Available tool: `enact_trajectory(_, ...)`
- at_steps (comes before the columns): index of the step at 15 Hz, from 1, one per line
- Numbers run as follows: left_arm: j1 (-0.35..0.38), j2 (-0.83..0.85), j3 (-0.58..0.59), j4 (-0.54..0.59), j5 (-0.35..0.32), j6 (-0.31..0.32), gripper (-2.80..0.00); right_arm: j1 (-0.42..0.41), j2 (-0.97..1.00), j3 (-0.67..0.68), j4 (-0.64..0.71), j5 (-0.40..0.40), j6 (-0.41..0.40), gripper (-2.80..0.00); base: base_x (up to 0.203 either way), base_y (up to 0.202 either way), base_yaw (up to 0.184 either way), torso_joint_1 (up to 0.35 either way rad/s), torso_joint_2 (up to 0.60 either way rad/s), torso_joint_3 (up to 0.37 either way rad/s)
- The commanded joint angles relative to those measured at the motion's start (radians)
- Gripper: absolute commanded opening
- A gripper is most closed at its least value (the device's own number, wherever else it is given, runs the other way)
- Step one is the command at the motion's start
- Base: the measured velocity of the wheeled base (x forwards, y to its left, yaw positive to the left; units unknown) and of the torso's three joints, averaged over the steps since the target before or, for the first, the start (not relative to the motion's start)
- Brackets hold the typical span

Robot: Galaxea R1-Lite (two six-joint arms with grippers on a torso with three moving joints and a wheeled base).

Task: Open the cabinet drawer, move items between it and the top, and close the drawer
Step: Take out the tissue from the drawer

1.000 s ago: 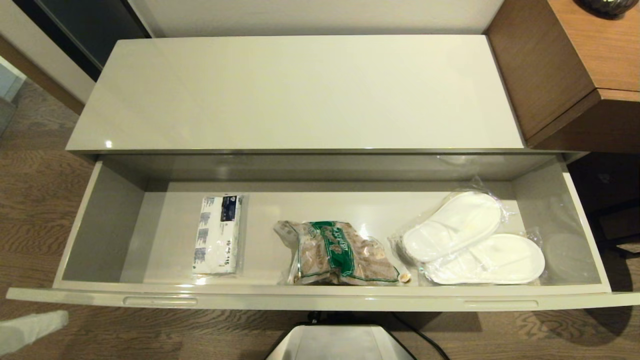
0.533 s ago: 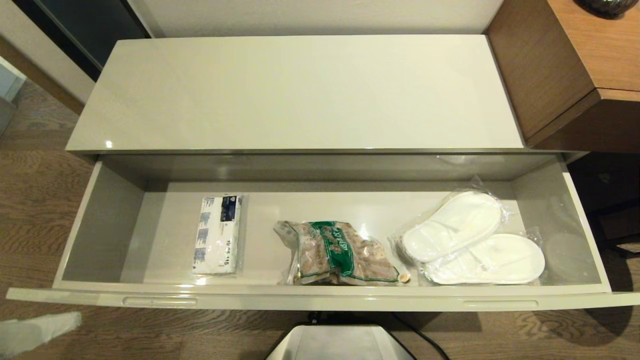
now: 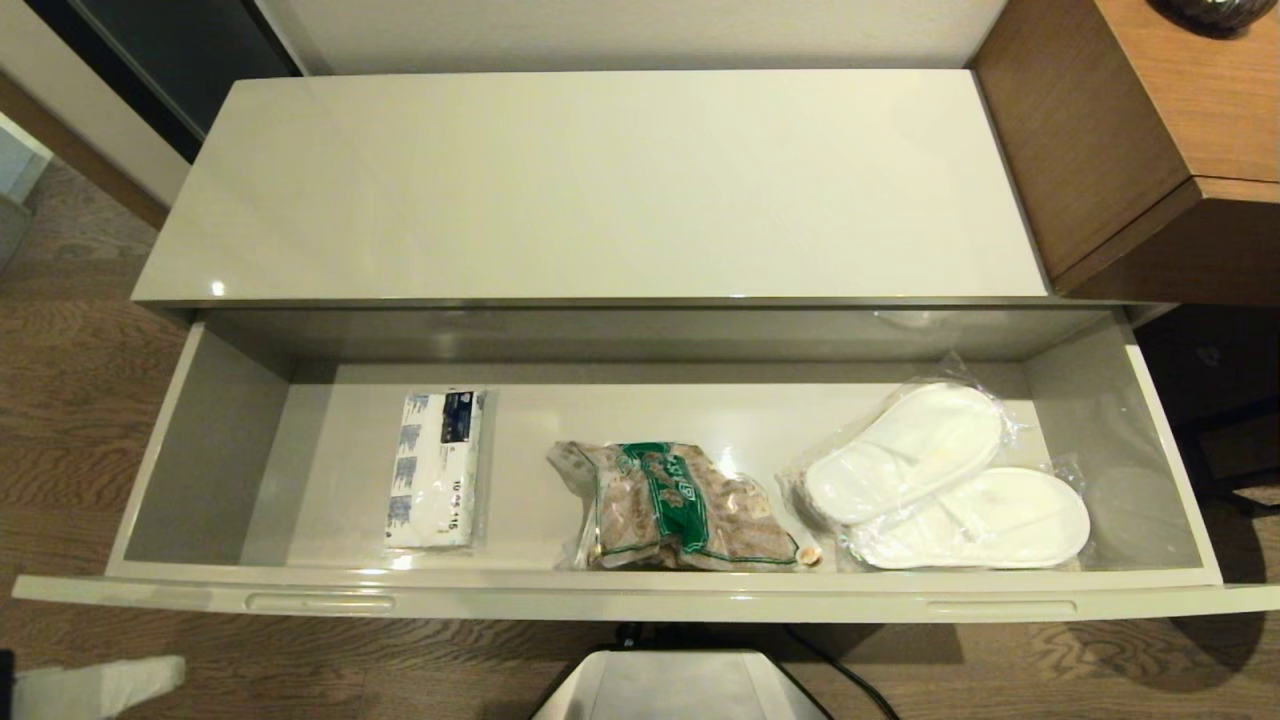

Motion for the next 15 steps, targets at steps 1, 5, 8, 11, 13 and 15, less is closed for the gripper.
enact_trajectory(1,-0.001,0.031,-0.003,-0.005,-0.013,-0.003,-2.8,0.0,-0.017,0.002,0.0,0.0,0.0,-2.8,0.0,0.0,0.0,0.0,0.0,0.0)
enact_trajectory(5,0.0,0.096,0.023,-0.011,-0.092,-0.024,-2.8,0.0,-0.017,0.002,0.0,0.0,0.0,-2.8,0.0,0.0,0.0,0.0,0.0,0.0)
enact_trajectory(8,0.001,0.103,0.042,-0.011,-0.156,-0.068,-2.8,0.0,-0.017,0.002,0.0,0.0,0.0,-2.8,0.0,0.0,0.0,0.0,0.0,0.0)
enact_trajectory(11,0.001,0.087,0.075,-0.012,-0.167,-0.066,-2.8,0.0,-0.017,0.002,0.0,0.0,0.0,-2.8,0.0,0.0,0.0,0.0,0.0,0.0)
enact_trajectory(13,0.001,0.083,0.073,-0.012,-0.167,-0.066,-2.8,0.0,-0.017,0.002,0.0,0.001,0.0,-2.8,0.0,0.0,0.0,0.0,0.0,0.0)
enact_trajectory(15,0.001,0.087,0.073,-0.012,-0.171,-0.066,-2.8,0.0,-0.017,0.002,0.0,0.0,0.0,-2.8,0.0,0.0,0.0,0.0,0.0,0.0)
